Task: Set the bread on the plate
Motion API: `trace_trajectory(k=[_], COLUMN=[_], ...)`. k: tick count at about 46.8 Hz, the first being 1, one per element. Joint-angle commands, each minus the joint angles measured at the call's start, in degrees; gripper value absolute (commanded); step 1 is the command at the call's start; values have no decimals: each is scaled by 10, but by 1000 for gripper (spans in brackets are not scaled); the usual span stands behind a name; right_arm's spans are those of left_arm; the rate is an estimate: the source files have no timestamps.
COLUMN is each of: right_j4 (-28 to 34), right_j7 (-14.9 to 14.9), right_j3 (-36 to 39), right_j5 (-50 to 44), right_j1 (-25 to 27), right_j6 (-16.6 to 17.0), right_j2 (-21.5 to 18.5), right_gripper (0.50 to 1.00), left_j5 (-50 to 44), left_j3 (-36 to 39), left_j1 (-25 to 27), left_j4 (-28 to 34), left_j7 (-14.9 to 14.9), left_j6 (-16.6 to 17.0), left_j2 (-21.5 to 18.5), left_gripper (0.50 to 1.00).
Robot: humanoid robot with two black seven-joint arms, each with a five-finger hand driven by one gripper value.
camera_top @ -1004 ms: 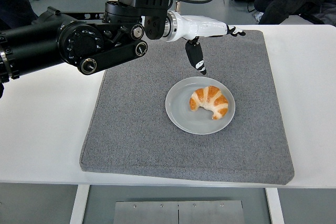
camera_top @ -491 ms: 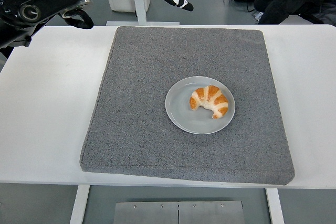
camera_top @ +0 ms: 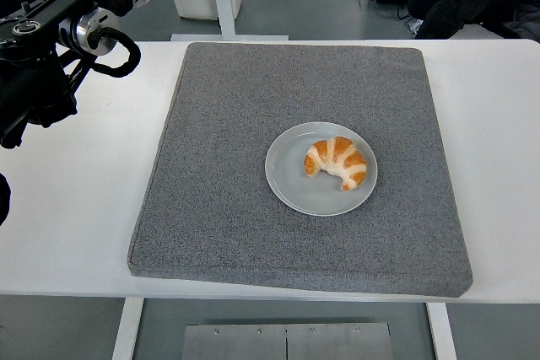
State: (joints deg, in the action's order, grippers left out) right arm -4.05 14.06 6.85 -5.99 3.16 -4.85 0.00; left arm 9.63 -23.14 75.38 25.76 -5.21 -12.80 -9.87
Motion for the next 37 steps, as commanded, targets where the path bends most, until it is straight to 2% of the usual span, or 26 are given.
trace_trajectory(k=[1,9,21,27,37], right_j4=[0,0,1,1,0], right_j7=[0,-1,-1,0,0], right_j3=[1,0,1,0,0], right_j5=[0,0,0,0,0], right_j1=[0,1,2,2,1], right_j6=[0,0,0,0,0], right_j2=[0,0,0,0,0], right_gripper=[1000,1000,1000,1000,1000], left_j5=[-28,-76,-112,-111,-111], left_j3=[-23,-72,-124,-142,-143], left_j1=[-15,-49,-106,-116,-111], left_j4=[-26,-61,-64,-75,-76], left_j7=[0,6,3,1,1], left_j6=[-10,-17,-35,-36,-36], left_j2=[18,58,74,91,93], left_gripper=[980,980,980,980,980])
